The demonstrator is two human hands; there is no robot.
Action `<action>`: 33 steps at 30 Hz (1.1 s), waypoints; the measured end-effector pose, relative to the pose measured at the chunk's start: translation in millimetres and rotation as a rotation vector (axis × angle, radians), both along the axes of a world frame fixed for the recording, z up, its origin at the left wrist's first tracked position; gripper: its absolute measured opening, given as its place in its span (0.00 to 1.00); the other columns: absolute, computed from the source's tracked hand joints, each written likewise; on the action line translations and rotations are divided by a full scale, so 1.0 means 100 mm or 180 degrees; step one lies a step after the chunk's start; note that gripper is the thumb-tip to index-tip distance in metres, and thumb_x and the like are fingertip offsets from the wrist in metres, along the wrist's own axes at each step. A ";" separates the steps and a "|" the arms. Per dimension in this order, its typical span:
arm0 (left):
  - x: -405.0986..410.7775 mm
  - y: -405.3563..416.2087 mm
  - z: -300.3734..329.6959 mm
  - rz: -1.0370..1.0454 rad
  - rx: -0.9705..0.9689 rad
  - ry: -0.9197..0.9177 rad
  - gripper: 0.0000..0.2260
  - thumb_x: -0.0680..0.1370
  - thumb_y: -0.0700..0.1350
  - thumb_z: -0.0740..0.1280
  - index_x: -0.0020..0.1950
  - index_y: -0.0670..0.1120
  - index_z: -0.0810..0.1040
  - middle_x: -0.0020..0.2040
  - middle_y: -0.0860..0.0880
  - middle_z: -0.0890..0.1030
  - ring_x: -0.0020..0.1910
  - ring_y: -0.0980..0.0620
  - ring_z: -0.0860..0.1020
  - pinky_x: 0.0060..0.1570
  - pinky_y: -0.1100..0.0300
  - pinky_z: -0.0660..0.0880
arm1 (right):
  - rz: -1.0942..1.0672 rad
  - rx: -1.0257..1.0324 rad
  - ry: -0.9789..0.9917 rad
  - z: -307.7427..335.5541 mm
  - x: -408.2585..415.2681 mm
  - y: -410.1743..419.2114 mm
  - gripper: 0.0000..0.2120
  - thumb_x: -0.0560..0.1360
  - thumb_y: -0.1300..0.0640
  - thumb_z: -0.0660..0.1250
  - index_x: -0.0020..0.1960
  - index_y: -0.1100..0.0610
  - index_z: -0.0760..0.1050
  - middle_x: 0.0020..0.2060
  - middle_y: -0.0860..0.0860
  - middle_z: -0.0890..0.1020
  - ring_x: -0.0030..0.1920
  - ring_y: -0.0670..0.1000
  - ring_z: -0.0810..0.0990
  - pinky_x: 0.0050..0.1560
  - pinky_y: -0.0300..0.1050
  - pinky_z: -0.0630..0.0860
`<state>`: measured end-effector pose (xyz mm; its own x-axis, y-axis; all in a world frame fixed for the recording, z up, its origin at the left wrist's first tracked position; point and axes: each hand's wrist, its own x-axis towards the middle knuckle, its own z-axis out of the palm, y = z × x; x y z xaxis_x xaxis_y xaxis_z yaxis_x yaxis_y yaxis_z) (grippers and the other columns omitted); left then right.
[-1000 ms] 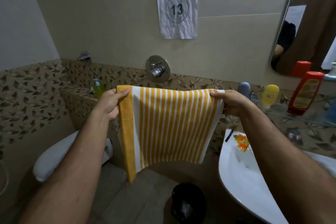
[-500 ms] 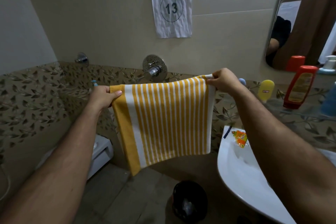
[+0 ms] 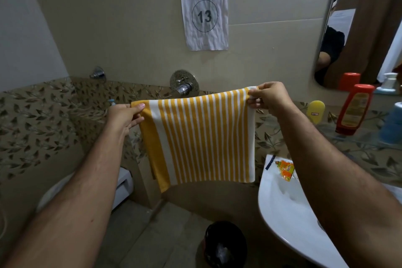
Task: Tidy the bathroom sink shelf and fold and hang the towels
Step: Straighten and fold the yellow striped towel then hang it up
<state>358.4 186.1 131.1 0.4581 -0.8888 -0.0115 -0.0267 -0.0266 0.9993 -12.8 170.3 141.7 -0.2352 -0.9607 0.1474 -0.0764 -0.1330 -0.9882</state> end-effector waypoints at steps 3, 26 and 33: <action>0.01 -0.03 0.01 -0.0037 -0.0038 0.0140 0.15 0.75 0.39 0.72 0.60 0.38 0.76 0.53 0.42 0.79 0.48 0.49 0.80 0.39 0.61 0.80 | -0.0051 0.0016 -0.0165 0.06 -0.05 0.01 0.14 0.73 0.70 0.71 0.54 0.63 0.70 0.39 0.62 0.80 0.30 0.53 0.83 0.31 0.45 0.82; -0.06 -0.09 0.04 -0.0364 -0.0842 -0.0336 0.07 0.76 0.41 0.70 0.43 0.51 0.75 0.40 0.50 0.76 0.39 0.56 0.74 0.37 0.62 0.71 | -0.0683 -0.0468 0.0058 -0.16 -0.15 0.17 0.05 0.70 0.61 0.74 0.44 0.53 0.82 0.39 0.50 0.83 0.43 0.50 0.80 0.43 0.43 0.77; -0.02 -0.11 -0.09 -0.0235 -0.0953 0.0130 0.09 0.74 0.37 0.71 0.45 0.50 0.74 0.43 0.48 0.78 0.41 0.54 0.78 0.37 0.61 0.76 | -0.0233 -0.0533 -0.0614 -0.18 -0.16 0.22 0.21 0.69 0.64 0.75 0.61 0.56 0.79 0.51 0.55 0.83 0.47 0.51 0.82 0.36 0.37 0.76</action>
<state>356.4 174.6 122.4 0.3966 -0.8864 0.2388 0.0229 0.2696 0.9627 -29.0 191.9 124.1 -0.3424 -0.9060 0.2487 0.0957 -0.2970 -0.9501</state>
